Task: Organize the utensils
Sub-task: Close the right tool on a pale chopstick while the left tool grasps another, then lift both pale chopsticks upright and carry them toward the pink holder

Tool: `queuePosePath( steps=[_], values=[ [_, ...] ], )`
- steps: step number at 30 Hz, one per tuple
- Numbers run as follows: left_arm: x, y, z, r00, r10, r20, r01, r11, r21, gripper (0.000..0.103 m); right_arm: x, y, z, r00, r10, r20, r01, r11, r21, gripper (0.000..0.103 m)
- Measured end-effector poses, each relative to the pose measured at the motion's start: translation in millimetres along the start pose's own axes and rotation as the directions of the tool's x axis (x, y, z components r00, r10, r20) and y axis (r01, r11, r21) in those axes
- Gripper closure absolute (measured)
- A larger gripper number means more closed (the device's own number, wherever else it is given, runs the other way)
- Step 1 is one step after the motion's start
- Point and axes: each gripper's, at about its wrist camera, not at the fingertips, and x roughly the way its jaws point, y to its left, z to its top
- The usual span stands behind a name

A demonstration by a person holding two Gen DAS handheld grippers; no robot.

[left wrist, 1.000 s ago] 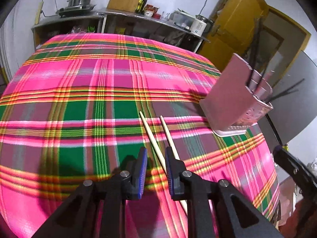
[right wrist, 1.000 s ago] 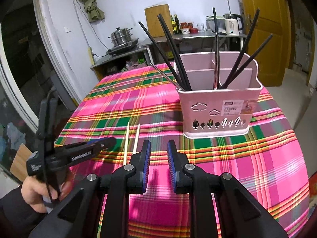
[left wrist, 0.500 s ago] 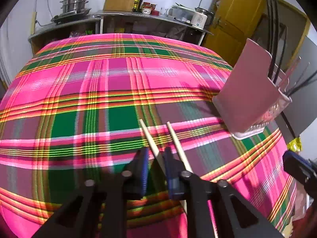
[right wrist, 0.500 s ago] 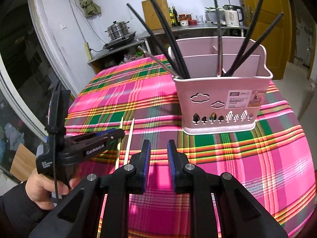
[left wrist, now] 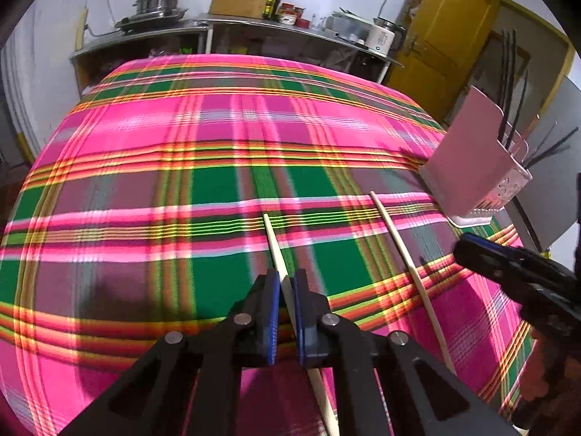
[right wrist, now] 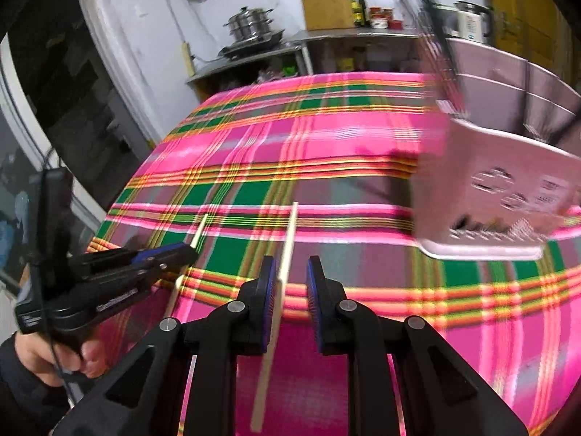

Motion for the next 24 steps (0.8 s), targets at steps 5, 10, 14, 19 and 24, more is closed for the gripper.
queuePosePath(
  steps=[5,10,14,19,24],
  values=[
    [4.1,5.5,8.4,1.000,-0.006,-0.006,0.006,0.999,-0.034,0.094,25.3,7.5,10.6,0.999,-0.002,-0.034,0.001,1.000,-0.022,0.085],
    [9.2,1.7,11.5,1.000,0.016,0.012,-0.015,1.000,-0.023,0.094,41.9,6.2,18.0,0.998,-0.012,-0.061,0.011,0.999,-0.032,0.085],
    [11.3,0.5,11.9,0.999,0.028,0.030,-0.027,0.999,-0.018,0.094,54.9,4.9,19.7,0.996,-0.032,-0.088,0.029,0.999,-0.033,0.085],
    [14.4,-4.6,15.0,0.998,0.051,0.032,-0.051,0.999,0.007,0.094,59.9,7.7,24.9,0.995,-0.050,-0.091,0.047,0.998,-0.041,0.085],
    [15.9,-6.3,17.9,0.998,0.060,0.024,-0.060,0.998,0.005,0.096,64.3,11.6,30.3,0.991,-0.088,-0.100,0.081,0.995,-0.065,0.095]
  ],
)
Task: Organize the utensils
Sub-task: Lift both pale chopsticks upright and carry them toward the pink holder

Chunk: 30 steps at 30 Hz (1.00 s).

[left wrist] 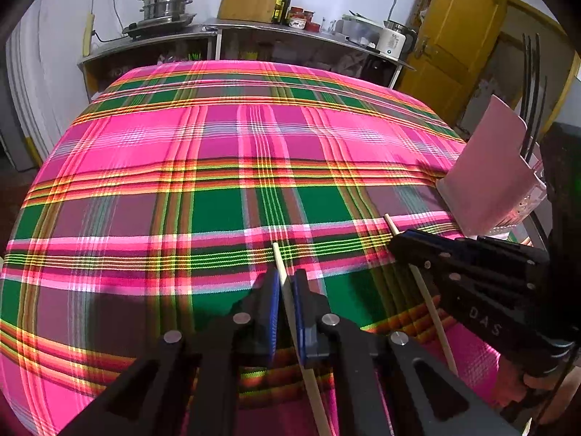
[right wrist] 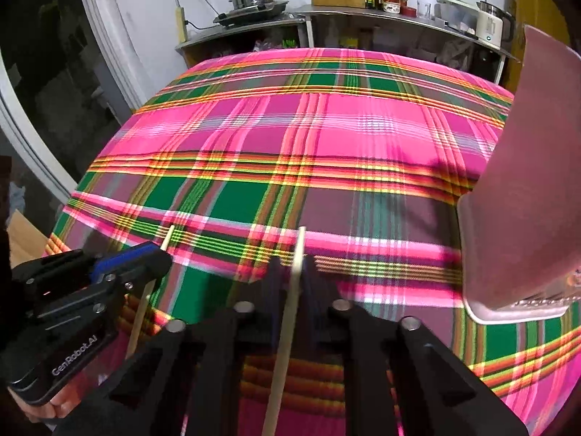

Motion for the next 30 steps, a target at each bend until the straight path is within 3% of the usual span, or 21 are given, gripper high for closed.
queuePosePath(
  steps=[10,20,30],
  values=[
    [-5.7,-1.3,5.4,0.999,-0.045,-0.014,0.044,0.999,-0.017,0.098,-20.2,-8.7,1.1,0.998,0.052,0.021,-0.053,0.998,0.032,0.097],
    [-61.1,-19.6,24.2,0.993,-0.082,0.086,0.079,0.996,0.037,0.098,-79.8,-11.7,9.4,0.989,0.071,0.131,-0.076,0.996,0.040,0.097],
    [-119.3,-41.6,35.3,0.976,-0.125,0.179,0.111,0.990,0.086,0.098,-143.0,-13.0,8.6,0.969,0.068,0.237,-0.081,0.996,0.045,0.097]
  ],
)
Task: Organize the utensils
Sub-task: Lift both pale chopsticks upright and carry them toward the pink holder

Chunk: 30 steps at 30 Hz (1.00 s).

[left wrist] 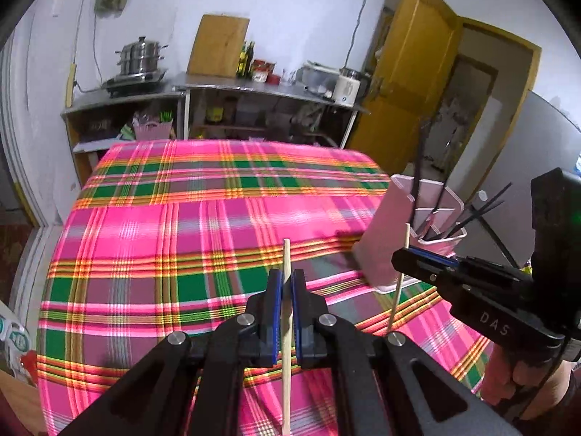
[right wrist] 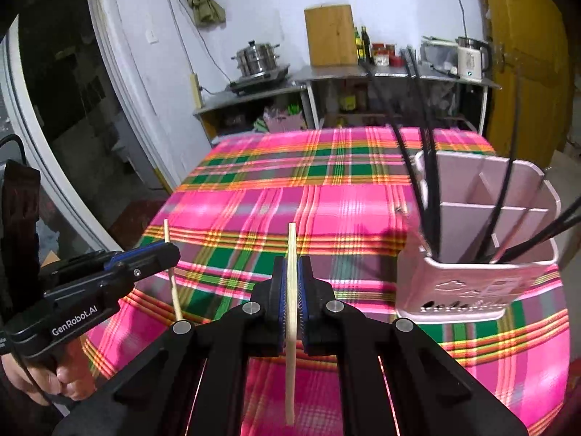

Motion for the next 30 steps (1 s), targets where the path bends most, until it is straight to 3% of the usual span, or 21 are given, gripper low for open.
queuePosePath(
  steps=[12,30],
  values=[
    [-24.9,-27.9,9.7,0.999,-0.031,0.040,0.029,0.999,0.038,0.098,-48.8,-2.2,0.7,0.997,-0.019,0.073,0.018,1.000,0.007,0.097],
    [-16.0,-62.3,22.6,0.993,-0.115,-0.002,0.115,0.992,0.052,0.098,-88.8,-32.2,-2.4,0.990,-0.069,0.124,0.063,0.997,0.055,0.097]
  ],
)
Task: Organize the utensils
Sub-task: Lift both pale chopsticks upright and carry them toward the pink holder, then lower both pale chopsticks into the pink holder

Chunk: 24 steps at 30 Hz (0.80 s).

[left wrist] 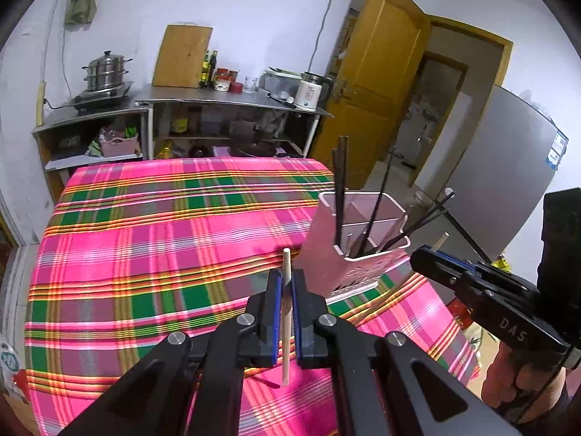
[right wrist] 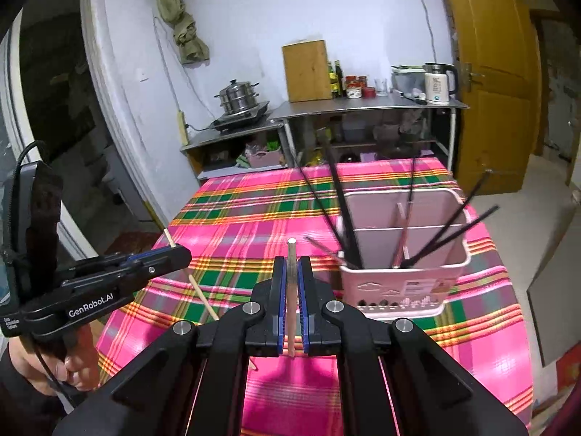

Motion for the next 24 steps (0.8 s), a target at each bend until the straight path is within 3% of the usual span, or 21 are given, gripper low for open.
queuePosePath(
  steps=[12,24],
  values=[
    [11.8,-45.9,56.2,0.994,-0.095,0.045,0.094,0.995,0.042,0.098,-31.1,-42.6,31.8,0.994,-0.065,0.093,0.061,0.997,0.053,0.097],
    [20.2,-74.7,116.8,0.983,-0.121,0.141,0.111,0.991,0.070,0.098,-40.4,-58.8,79.0,0.974,-0.099,0.205,0.087,0.994,0.067,0.097]
  ],
)
